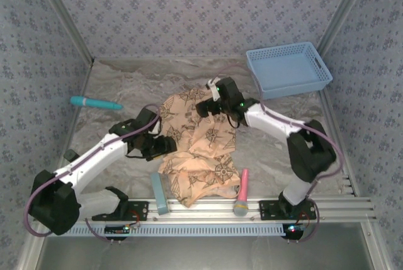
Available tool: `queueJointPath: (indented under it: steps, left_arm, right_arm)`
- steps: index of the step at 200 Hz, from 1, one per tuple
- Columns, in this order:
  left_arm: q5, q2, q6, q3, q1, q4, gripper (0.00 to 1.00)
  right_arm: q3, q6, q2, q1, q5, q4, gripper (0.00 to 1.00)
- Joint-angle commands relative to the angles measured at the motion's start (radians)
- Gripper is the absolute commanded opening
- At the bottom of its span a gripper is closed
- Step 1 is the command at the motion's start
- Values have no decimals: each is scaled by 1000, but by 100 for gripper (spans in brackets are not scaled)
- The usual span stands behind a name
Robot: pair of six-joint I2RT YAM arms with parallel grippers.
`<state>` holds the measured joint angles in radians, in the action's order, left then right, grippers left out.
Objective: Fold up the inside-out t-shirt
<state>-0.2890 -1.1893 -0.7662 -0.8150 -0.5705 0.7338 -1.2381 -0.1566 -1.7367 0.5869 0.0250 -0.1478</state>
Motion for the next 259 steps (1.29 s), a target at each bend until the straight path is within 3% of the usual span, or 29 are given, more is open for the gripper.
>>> queueJointPath:
  steps: [1,12,24,38,89,109,125,130,139,164,180,201,259]
  left_arm:
    - [-47,-46,57,-42,-49,35,64]
    - [-38,-56,61,-46,-62,71,65]
    - [-18,-56,72,-48,-68,98,65]
    - [-16,-62,84,-56,-71,106,65]
    - [-18,-101,105,-48,-126,99,64]
    - [-6,-133,114,-49,-142,89,64]
    - [1,-157,125,-59,-146,75,61]
    - [6,-165,129,-65,-146,73,56]
    - [16,-180,141,-86,-146,76,39]
    - [40,-190,185,-136,-146,113,0]
    - [124,-160,226,-218,-138,211,0]
    - [314,-80,296,-354,-127,314,0]
    - [667,32,685,-642,0,272,0]
  right_arm:
    - [-249,-338,-141,-104,148,-272,99]
    - [-318,-419,-219,-122,161,-313,91]
    - [-428,-454,-292,-98,-19,-430,85]
    - [-534,-497,-370,-78,-127,-534,83]
    - [-748,-488,-573,-29,-242,-626,72]
    - [-804,-483,-626,-13,-252,-643,49]
    - [-827,-498,-649,-15,-229,-653,22]
    - [-828,-508,-651,-16,-225,-660,16]
    - [-833,-523,-652,-21,-219,-669,0]
    - [-837,-547,-632,-45,-212,-689,0]
    - [-836,-551,-588,-50,-226,-700,0]
    - [-828,-564,-500,-60,-260,-708,0]
    - [-825,-611,-204,-111,-302,-699,0]
